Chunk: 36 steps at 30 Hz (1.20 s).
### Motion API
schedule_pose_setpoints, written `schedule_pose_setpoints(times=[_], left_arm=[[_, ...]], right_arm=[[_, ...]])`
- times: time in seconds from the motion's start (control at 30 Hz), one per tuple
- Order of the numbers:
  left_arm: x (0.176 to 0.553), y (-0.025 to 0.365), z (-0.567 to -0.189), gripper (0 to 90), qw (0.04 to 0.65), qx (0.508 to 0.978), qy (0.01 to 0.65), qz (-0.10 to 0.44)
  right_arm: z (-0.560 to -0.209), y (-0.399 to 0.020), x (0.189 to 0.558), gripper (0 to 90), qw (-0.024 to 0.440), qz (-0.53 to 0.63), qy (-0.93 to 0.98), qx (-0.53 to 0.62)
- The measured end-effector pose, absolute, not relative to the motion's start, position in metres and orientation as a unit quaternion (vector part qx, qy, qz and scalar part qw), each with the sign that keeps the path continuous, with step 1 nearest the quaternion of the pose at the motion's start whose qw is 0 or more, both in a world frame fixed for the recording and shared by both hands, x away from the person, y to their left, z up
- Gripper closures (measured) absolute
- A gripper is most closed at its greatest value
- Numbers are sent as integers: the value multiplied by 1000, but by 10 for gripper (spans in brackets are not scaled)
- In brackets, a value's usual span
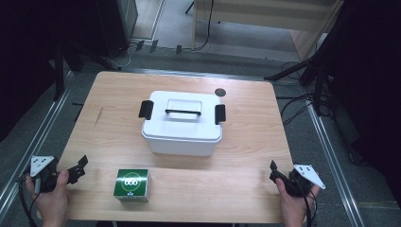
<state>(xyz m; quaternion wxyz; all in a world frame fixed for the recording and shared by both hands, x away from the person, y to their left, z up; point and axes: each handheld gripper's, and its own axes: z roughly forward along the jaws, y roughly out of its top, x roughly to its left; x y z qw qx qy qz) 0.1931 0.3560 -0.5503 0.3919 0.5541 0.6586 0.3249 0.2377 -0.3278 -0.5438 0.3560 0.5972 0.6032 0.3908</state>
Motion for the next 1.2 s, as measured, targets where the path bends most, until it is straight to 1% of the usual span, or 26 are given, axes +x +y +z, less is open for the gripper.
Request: schedule_pose_setpoints(times=[0.1,0.13,0.17,0.23,0.3,0.33,0.4,0.47,0.5,0.53,0.57,0.6,0.63,0.7,0.73,0.77,0.83,0.87,0.9,0.97,1.0,1.03,1.07,1.1,1.13,1.2], left_arm=[[193,355,-550,0,387,555,660,327],[192,354,-549,0,393,549,666,318],[192,354,-549,0,393,549,666,318],[191,351,-547,4,396,545,668,316],[189,345,-545,61,389,545,671,319],[188,343,-543,61,390,542,672,319],[186,337,-541,147,389,539,674,323],[184,332,-539,160,396,542,671,315],[183,330,-539,203,398,541,670,317],[179,327,-539,230,401,538,670,317],[179,327,-539,276,401,538,670,317],[173,325,-540,336,406,534,673,311],[173,325,-540,357,406,534,673,311],[164,321,-539,422,414,539,669,300],[163,318,-539,440,413,544,666,300],[162,314,-539,471,412,552,662,295],[162,310,-539,498,413,561,658,286],[162,303,-539,511,412,568,656,279],[161,300,-538,532,413,568,655,277],[160,295,-538,579,414,575,650,276],[159,291,-538,615,413,581,645,275],[159,291,-538,651,413,581,645,275],[157,286,-540,675,419,594,635,263],[157,286,-540,689,419,594,635,263],[155,280,-540,703,421,604,627,255],[153,274,-541,735,423,613,619,249]], right_arm=[[-543,-327,237,192,361,392,601,596],[-542,-325,235,225,370,393,600,590],[-542,-325,235,225,370,393,600,590],[-538,-318,233,283,384,392,599,584],[-536,-309,233,376,398,375,601,583],[-536,-309,233,376,398,375,601,583],[-536,-300,233,409,402,363,610,579],[-535,-292,232,472,379,381,629,562],[-534,-287,231,506,371,391,638,550],[-533,-276,228,551,371,398,655,525],[-532,-269,226,570,375,396,658,519],[-531,-263,225,569,367,400,664,514],[-531,-263,225,569,367,400,664,514],[-528,-245,220,573,362,416,676,489],[-526,-239,218,577,337,431,683,483],[-526,-233,217,589,323,435,690,479],[-525,-228,216,594,319,430,697,477],[-525,-217,215,626,290,443,708,468],[-526,-212,216,650,275,450,712,465],[-528,-198,216,682,257,443,722,466],[-529,-191,216,716,245,441,729,463],[-529,-191,216,716,245,441,729,463],[-530,-177,216,758,233,434,743,453],[-530,-177,216,758,233,434,743,453],[-531,-164,215,784,224,437,755,434],[-531,-151,213,812,219,440,762,422]])
